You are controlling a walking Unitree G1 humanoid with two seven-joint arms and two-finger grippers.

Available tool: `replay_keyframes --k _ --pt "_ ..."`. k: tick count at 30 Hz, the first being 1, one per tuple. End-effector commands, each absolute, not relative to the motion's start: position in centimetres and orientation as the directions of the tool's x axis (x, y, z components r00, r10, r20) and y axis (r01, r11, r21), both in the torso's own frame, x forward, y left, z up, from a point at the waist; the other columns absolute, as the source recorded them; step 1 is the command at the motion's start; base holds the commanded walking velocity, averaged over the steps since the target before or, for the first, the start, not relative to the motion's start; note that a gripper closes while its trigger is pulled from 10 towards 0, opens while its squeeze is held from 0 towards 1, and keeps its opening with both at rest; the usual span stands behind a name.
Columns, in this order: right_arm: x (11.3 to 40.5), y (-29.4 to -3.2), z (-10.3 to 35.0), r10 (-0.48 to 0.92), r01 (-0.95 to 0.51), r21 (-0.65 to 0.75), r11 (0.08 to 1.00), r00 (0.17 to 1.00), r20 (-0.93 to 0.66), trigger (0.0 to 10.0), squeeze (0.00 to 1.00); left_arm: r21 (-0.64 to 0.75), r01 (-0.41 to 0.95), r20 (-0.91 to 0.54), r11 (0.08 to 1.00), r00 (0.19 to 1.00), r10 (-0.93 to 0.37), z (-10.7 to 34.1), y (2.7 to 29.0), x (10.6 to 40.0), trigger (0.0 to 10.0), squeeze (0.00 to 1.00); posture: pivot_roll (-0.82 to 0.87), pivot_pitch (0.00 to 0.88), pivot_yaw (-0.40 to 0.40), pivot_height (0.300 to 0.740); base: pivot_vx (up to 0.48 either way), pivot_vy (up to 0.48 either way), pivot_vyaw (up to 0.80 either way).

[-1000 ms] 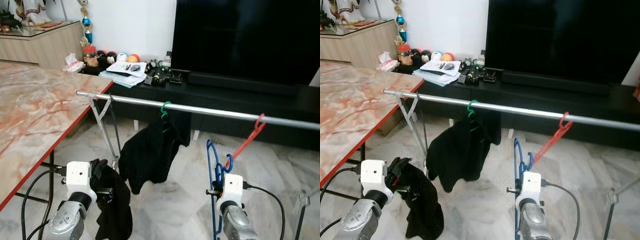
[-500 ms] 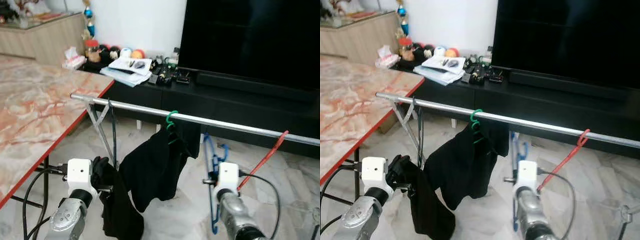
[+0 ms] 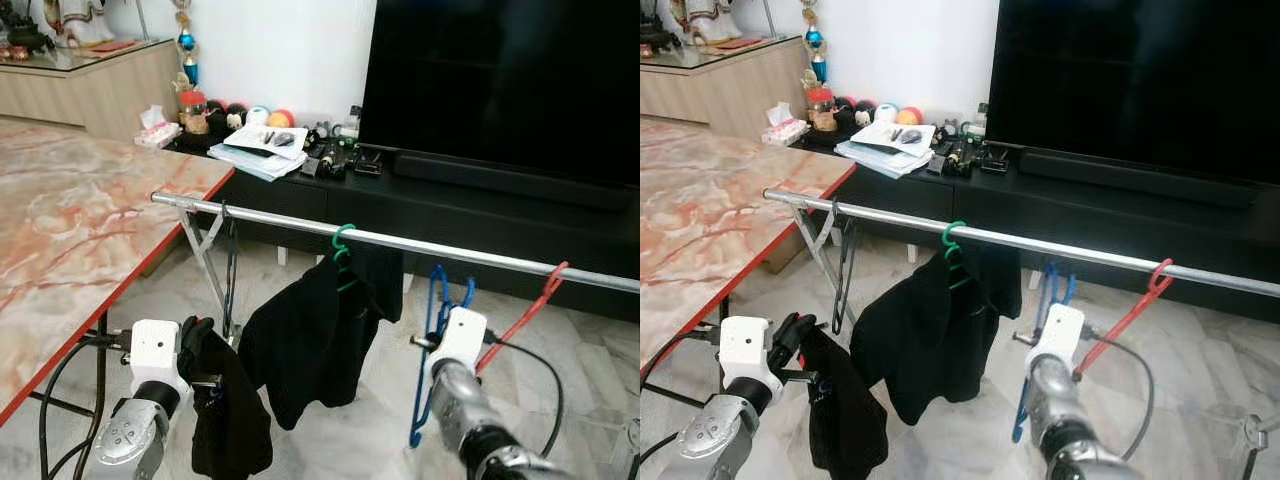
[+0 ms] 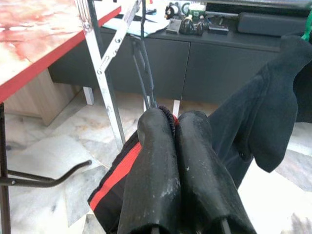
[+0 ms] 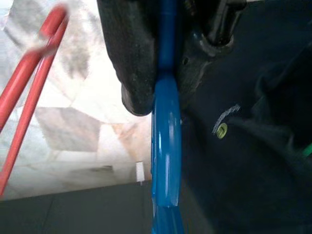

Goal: Hang hanger

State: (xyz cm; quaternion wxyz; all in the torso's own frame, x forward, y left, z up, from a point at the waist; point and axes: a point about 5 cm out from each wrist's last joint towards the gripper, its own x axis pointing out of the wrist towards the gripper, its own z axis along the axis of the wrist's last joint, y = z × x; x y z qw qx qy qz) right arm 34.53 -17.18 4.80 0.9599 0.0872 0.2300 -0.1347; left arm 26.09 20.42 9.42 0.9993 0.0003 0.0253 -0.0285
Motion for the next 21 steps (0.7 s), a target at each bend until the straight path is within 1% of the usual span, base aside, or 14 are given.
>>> replay_keyframes --k 1,7,14,18,21 --pt "35.1 -17.4 5.6 -0.221 0.297 0.093 0.95 0.855 -0.47 10.0 0.0 0.035 0.075 -0.011 0.997 0.997 -0.075 10.6 20.3 26.3 10.0 0.0 0.22 0.0 -0.02 0.74 0.0 0.0 0.0" --pt "36.2 -18.3 7.2 -0.242 0.313 0.083 0.946 0.854 -0.461 10.0 0.0 0.042 0.083 -0.014 0.996 0.996 -0.083 10.7 20.2 26.2 10.0 0.0 0.23 0.0 -0.02 0.74 0.0 0.0 0.0" --pt "36.8 -18.7 8.2 -0.235 0.302 0.069 0.951 0.849 -0.474 10.0 0.0 0.05 0.082 -0.016 0.995 0.997 -0.082 10.9 20.4 25.9 10.0 0.0 0.25 0.0 -0.018 0.74 0.0 0.0 0.0" --pt "37.6 -18.6 9.5 -0.224 0.283 0.084 0.955 0.879 -0.421 10.0 0.0 0.06 0.086 -0.018 0.994 0.996 -0.085 10.9 20.5 25.8 10.0 0.0 0.26 0.001 -0.02 0.74 0.0 0.0 0.0" --pt "37.3 -18.4 9.1 -0.211 0.264 0.09 0.96 0.898 -0.387 10.0 0.0 0.066 0.087 -0.023 0.994 0.996 -0.086 10.8 20.5 25.7 10.0 0.0 0.26 0.001 -0.022 0.74 0.0 0.0 0.0"
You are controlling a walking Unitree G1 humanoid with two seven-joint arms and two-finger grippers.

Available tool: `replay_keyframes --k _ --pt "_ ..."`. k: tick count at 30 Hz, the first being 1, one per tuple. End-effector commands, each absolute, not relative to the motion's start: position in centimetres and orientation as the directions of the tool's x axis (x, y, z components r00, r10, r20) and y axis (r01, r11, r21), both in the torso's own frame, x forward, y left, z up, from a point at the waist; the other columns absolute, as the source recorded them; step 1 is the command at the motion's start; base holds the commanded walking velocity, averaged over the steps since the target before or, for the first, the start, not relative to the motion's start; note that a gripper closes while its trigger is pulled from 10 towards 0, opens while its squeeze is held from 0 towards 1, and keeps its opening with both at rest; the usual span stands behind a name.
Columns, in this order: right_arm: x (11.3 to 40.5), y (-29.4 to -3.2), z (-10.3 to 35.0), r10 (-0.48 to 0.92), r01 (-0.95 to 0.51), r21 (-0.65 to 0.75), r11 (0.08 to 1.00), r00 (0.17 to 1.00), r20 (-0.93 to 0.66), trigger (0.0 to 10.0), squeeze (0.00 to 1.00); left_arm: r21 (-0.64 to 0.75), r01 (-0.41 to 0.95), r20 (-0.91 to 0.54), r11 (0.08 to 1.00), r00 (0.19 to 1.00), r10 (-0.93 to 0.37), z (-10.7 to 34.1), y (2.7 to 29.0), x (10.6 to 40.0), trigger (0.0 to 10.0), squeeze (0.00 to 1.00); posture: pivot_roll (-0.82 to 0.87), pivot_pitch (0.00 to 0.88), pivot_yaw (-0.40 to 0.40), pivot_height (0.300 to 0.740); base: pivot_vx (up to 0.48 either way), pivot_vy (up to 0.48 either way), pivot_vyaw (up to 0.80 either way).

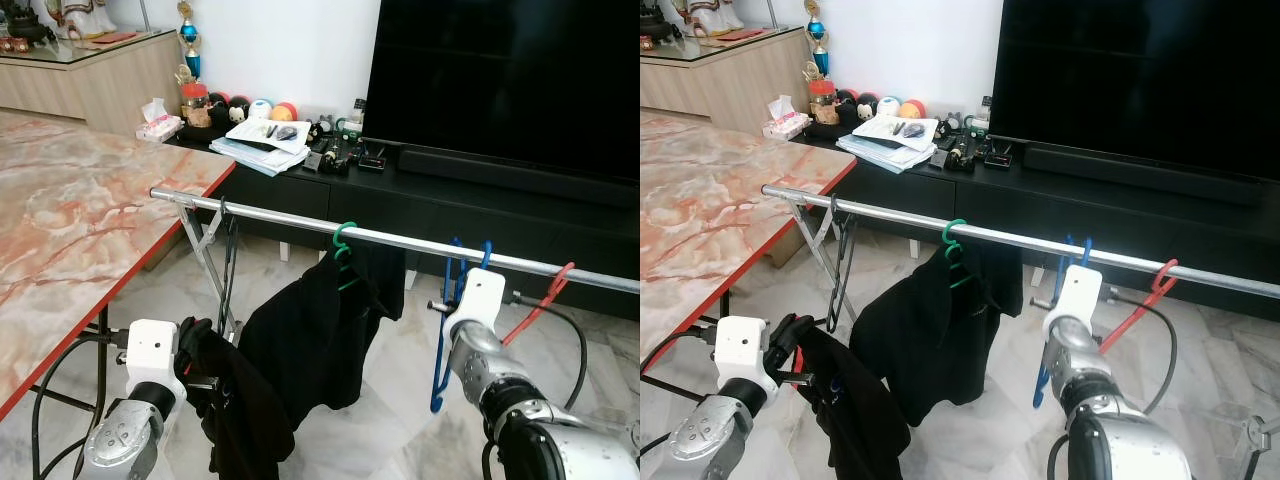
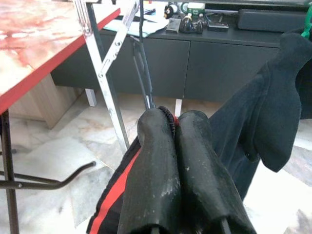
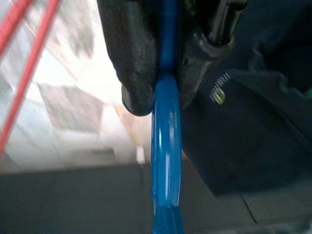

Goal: Hang hanger

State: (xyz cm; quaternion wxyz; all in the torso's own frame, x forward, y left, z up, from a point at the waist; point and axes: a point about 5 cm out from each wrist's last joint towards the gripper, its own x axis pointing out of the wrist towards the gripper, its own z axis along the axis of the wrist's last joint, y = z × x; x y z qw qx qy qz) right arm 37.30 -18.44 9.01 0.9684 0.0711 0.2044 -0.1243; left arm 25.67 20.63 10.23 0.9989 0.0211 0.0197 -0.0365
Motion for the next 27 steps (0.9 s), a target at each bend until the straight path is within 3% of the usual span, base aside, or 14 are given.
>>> replay_keyframes --k 1,6,12,27 --pt "37.1 -18.5 8.7 -0.211 0.265 0.09 0.96 0.897 -0.389 10.0 0.0 0.065 0.087 -0.024 0.994 0.996 -0.085 10.8 20.5 25.6 10.0 0.0 0.25 0.004 -0.024 0.74 0.0 0.0 0.0" --pt "35.3 -19.0 6.2 -0.222 0.275 0.08 0.958 0.89 -0.399 10.0 0.0 0.063 0.09 -0.031 0.994 0.996 -0.088 10.6 20.3 25.4 10.0 0.0 0.25 0.008 -0.02 0.74 0.0 0.0 0.0" --pt "32.5 -18.3 3.5 -0.135 0.15 0.023 0.988 0.938 -0.318 10.0 0.0 0.054 -0.018 -0.002 0.998 1.0 0.019 10.9 21.8 25.1 10.0 0.0 0.22 0.012 -0.022 0.74 0.0 0.0 0.0" --pt "30.0 -16.9 1.6 -0.087 0.097 0.02 0.995 0.955 -0.282 10.0 0.0 0.075 -0.088 0.028 0.993 0.996 0.086 11.2 23.0 24.5 10.0 0.0 0.22 0.001 -0.038 0.74 0.0 0.0 0.0"
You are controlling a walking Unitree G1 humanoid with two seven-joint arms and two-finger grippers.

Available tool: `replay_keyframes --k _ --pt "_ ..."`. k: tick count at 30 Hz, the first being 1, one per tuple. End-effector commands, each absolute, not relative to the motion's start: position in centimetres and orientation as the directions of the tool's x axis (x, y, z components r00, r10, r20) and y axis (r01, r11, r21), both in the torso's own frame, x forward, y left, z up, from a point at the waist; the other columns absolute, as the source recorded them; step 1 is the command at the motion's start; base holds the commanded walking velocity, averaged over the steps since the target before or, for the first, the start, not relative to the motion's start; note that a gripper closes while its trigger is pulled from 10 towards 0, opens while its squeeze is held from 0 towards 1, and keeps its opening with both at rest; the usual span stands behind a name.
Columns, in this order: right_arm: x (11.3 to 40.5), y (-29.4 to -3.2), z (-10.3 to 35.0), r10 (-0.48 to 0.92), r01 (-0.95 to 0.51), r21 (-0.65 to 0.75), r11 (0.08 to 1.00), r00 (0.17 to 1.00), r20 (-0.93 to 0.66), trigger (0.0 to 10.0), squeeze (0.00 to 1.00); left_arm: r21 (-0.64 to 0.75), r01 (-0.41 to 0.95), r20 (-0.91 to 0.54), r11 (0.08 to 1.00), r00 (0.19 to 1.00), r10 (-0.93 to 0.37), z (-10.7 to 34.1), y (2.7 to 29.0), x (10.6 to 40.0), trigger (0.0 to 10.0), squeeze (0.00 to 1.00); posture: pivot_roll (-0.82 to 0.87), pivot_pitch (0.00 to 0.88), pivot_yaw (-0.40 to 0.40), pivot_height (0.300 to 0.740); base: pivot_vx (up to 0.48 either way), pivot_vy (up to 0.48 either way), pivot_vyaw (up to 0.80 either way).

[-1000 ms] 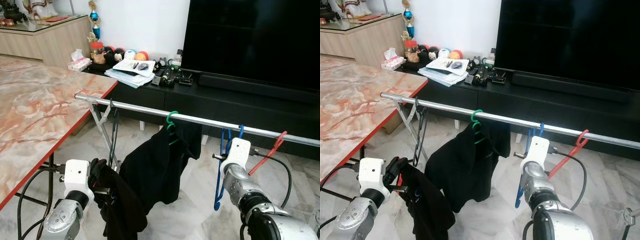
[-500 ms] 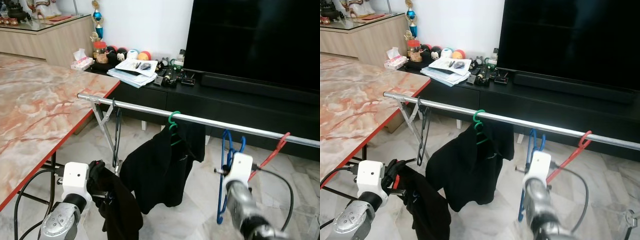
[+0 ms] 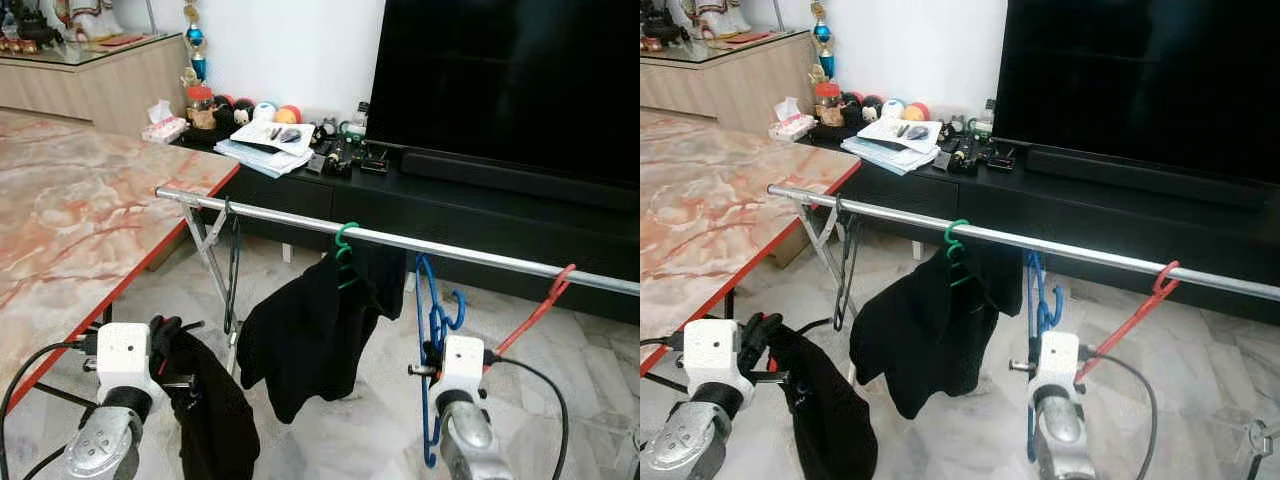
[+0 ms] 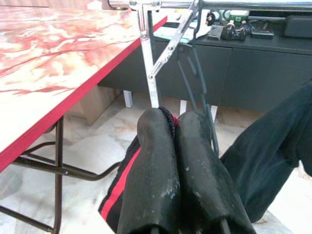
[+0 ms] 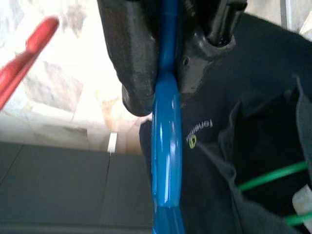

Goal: Hang hanger

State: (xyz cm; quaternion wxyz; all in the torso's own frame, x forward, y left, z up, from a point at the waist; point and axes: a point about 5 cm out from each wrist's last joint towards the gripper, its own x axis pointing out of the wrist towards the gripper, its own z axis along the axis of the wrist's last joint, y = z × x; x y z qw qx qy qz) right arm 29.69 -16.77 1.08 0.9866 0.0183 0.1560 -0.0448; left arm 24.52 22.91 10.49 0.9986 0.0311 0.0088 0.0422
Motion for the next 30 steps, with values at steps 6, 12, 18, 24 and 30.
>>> replay_keyframes --k 6,12,18,24,30 --pt "30.0 -16.8 1.6 -0.094 0.105 0.021 0.994 0.954 -0.283 10.0 0.0 0.075 -0.081 0.013 0.994 0.997 0.08 11.0 22.9 24.5 10.0 0.0 0.21 0.0 -0.04 0.74 0.0 0.0 0.0" --pt "29.9 -16.6 1.5 -0.09 0.101 0.024 0.995 0.954 -0.287 10.0 0.0 0.086 -0.09 0.026 0.992 0.996 0.088 11.4 23.4 24.4 10.0 0.0 0.22 0.0 -0.04 0.74 0.0 0.0 0.0" --pt "29.8 -16.5 1.3 -0.093 0.102 0.015 0.995 0.95 -0.299 10.0 0.0 0.085 -0.091 0.028 0.992 0.996 0.088 11.3 23.5 24.3 10.0 0.0 0.21 0.0 -0.043 0.74 0.041 0.0 0.0" --pt "29.7 -16.4 1.2 -0.107 0.117 0.017 0.993 0.946 -0.307 10.0 0.0 0.088 -0.072 0.028 0.994 0.997 0.07 11.2 23.0 24.4 10.0 0.0 0.21 0.0 -0.043 0.74 0.269 0.0 0.0" --pt "29.0 -17.1 0.2 -0.174 0.21 0.061 0.976 0.914 -0.367 10.0 0.0 0.088 -0.065 0.026 0.994 0.998 0.063 11.1 22.9 24.3 10.0 0.0 0.21 0.0 -0.046 0.74 0.299 0.0 0.0"
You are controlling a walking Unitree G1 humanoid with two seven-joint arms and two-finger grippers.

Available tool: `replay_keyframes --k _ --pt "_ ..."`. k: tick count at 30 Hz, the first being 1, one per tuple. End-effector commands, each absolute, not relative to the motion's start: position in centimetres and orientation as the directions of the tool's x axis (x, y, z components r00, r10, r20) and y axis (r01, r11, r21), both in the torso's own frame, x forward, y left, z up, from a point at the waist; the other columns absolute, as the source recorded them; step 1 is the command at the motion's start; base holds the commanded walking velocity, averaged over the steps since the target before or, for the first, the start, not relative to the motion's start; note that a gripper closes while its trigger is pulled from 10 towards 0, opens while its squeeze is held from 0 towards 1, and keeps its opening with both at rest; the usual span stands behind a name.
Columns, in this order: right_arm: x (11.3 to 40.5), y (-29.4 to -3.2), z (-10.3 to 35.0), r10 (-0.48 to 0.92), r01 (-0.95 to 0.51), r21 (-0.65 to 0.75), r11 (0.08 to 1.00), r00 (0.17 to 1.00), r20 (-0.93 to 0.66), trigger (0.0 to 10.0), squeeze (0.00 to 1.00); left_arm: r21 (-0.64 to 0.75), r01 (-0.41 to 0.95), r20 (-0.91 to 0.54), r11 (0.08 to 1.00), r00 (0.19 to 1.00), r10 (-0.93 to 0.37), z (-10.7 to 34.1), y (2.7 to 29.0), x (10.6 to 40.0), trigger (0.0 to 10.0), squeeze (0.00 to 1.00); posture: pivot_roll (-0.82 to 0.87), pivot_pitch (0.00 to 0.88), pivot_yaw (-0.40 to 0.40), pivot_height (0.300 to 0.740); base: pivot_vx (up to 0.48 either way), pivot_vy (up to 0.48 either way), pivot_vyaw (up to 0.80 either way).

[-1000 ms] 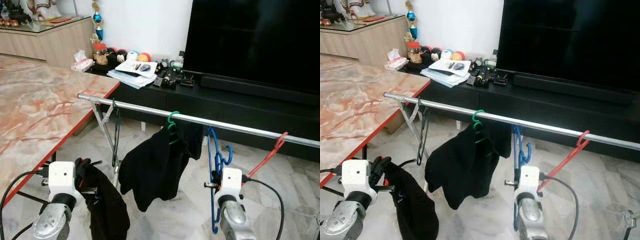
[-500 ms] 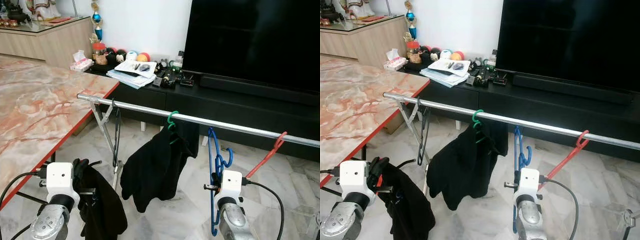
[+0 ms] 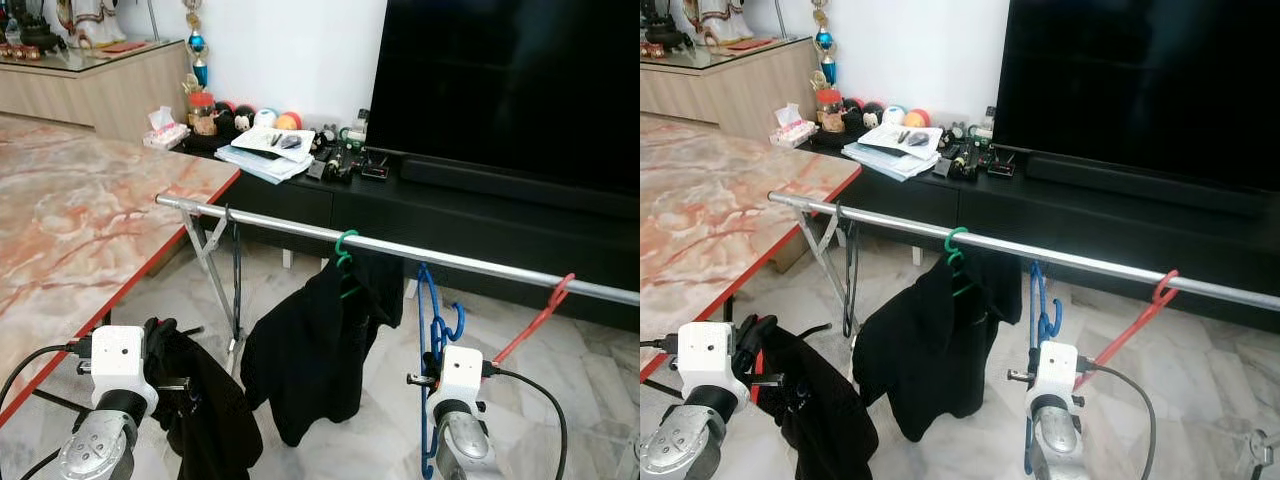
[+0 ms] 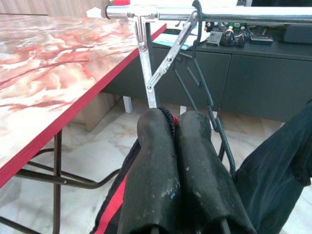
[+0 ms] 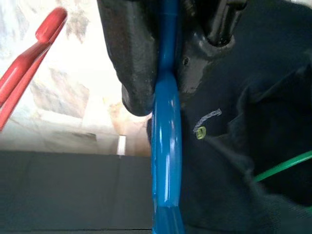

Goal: Hang hanger

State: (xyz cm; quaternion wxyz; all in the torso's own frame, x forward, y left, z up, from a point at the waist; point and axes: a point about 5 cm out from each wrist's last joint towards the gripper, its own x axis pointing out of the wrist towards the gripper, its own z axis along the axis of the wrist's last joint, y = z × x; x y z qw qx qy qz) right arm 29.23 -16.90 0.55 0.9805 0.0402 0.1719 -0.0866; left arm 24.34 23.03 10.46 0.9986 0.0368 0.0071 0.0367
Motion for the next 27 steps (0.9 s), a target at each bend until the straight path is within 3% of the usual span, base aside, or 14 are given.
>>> replay_keyframes --k 1,11,27 --pt "28.7 -17.1 -0.1 -0.176 0.21 0.053 0.976 0.912 -0.372 10.0 0.0 0.089 -0.065 0.026 0.994 0.998 0.063 11.1 22.9 24.3 10.0 0.0 0.22 0.0 -0.047 0.74 0.311 0.0 0.0" --pt "27.3 -17.4 -0.7 -0.209 0.24 0.049 0.97 0.915 -0.345 10.0 0.0 0.086 -0.035 0.027 0.996 0.999 0.033 11.0 22.4 24.2 10.0 0.0 0.21 0.0 -0.045 0.74 0.114 0.0 0.0" --pt "28.0 -18.1 0.2 -0.28 0.309 0.049 0.95 0.91 -0.306 10.0 0.0 0.098 -0.008 0.021 0.995 1.0 0.006 10.9 22.2 24.2 10.0 0.0 0.21 0.0 -0.047 0.74 0.0 0.0 0.0"
